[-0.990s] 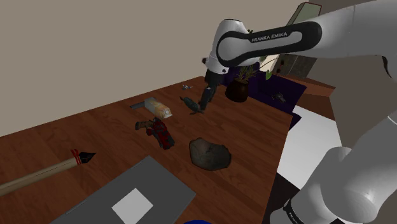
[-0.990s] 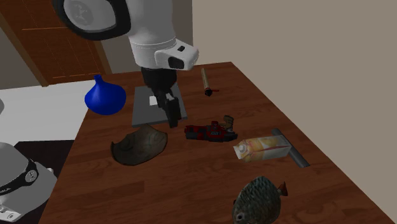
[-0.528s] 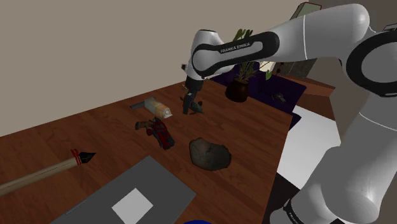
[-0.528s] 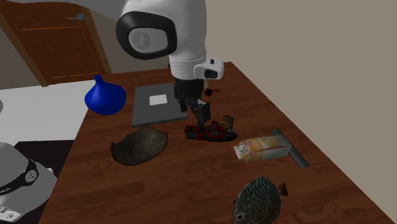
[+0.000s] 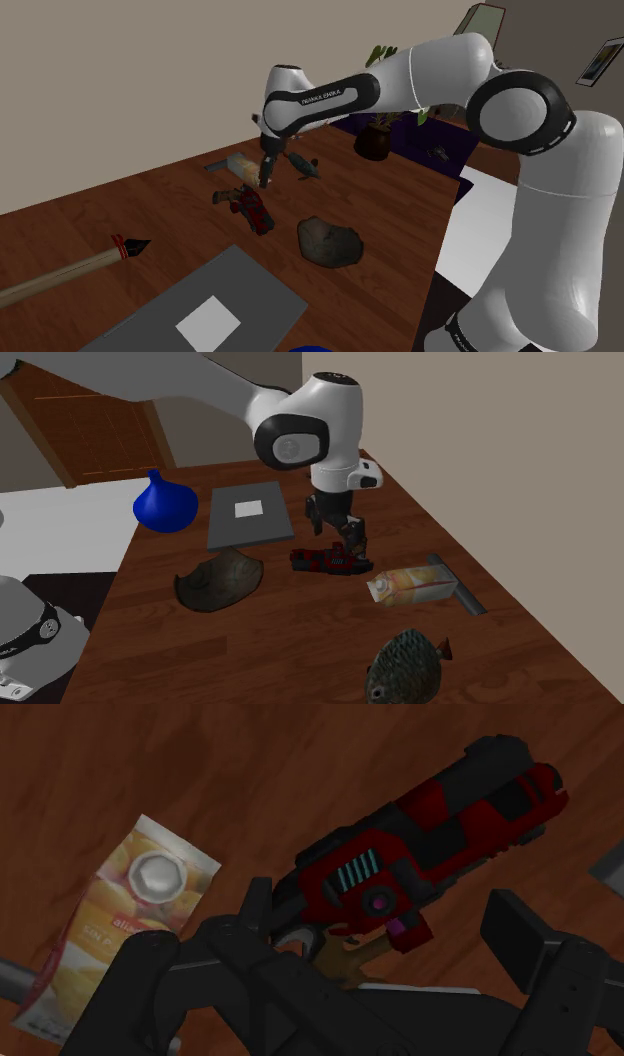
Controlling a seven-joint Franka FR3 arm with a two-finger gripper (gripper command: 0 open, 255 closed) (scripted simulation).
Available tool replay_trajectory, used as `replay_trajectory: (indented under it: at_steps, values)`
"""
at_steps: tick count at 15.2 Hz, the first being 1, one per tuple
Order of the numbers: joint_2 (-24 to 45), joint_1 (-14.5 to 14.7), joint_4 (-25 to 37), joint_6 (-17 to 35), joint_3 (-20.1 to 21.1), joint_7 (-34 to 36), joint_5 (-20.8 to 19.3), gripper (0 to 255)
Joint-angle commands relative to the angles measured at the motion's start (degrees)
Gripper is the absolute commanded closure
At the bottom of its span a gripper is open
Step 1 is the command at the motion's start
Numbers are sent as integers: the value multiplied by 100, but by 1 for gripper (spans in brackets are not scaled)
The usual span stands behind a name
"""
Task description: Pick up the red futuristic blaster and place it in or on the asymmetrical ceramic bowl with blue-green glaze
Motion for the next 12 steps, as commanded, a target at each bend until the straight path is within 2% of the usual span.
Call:
replay_trajectory:
  at_steps: [1, 9, 12]
  values:
    - [459, 72, 473, 15, 55, -77, -60, 0]
    - [2312, 370, 2698, -267, 205, -453, -323, 0]
    - [2465, 384, 2780, -193, 204, -464, -332, 0]
